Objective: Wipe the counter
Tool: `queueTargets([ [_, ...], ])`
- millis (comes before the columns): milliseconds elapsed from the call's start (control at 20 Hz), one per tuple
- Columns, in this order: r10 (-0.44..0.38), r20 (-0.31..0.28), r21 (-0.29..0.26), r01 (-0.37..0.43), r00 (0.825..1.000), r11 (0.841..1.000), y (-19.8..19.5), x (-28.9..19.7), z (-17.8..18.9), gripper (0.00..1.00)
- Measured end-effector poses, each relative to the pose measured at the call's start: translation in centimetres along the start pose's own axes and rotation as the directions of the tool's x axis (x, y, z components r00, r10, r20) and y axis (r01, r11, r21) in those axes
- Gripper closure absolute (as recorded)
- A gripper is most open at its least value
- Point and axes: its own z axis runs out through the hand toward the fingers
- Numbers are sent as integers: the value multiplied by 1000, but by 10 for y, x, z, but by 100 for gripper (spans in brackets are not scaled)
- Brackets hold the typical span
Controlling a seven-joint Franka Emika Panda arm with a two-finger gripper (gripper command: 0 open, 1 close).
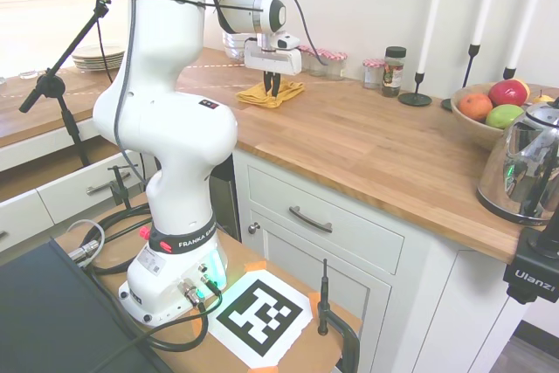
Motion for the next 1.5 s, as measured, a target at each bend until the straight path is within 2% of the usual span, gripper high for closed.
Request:
queueTargets([
  [350,15,0,0,-15,1000,1000,57,55,0,100],
  [1050,47,3,-18,-47,999,999,212,175,1,100],
  [1300,63,10,-10,-63,998,998,246,195,1,100],
  [1500,62,11,-8,-62,998,998,250,198,1,100],
])
